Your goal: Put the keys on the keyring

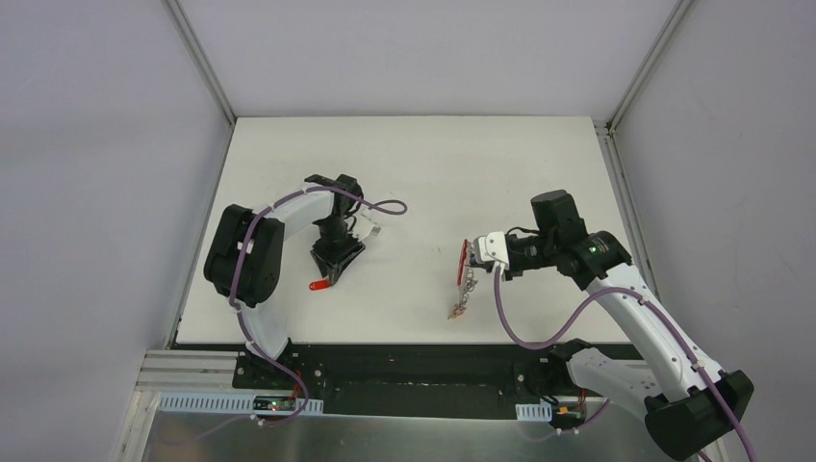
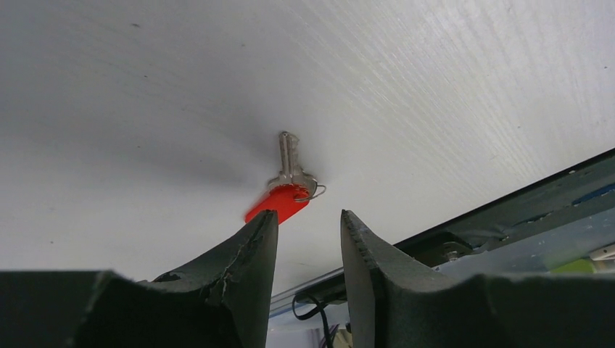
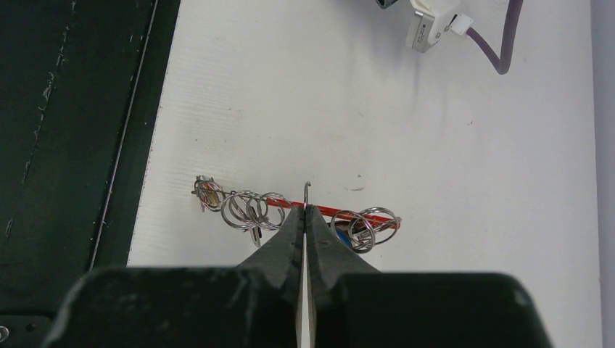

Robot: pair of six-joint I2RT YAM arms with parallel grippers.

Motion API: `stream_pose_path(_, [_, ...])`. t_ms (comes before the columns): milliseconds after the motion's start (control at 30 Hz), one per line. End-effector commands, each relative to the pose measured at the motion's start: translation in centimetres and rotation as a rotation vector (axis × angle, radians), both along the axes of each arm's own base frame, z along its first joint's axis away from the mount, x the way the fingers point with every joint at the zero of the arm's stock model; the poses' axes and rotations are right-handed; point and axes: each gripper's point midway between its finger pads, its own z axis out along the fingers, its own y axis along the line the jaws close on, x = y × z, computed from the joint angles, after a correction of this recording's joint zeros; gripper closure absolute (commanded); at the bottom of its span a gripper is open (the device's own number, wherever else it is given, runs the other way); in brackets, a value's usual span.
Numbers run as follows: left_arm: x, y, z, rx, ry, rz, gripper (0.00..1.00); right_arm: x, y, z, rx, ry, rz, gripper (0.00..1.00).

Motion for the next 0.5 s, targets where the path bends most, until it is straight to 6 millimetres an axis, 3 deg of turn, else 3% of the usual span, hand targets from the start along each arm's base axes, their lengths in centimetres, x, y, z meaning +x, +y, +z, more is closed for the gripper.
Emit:
stream_pose_path(0, [0.3, 0.8, 0.7, 0.057, 0.014, 0.016, 0.62, 0.0, 0.6, 1.3, 0.055, -0.032, 0.029, 1.0])
stream_pose_path(167, [-0.2, 0.5, 0.9, 0.093, 0.047, 0.03, 0.68, 0.0, 0.6, 1.3, 0.054, -0.035, 0.025, 1.0])
stream_pose_path(467, [-1.2, -2.6, 2.1, -0.067, 0.141, 0.052, 0.65, 0.1, 0.5, 1.4, 0.056, -0.043, 0.021, 1.0])
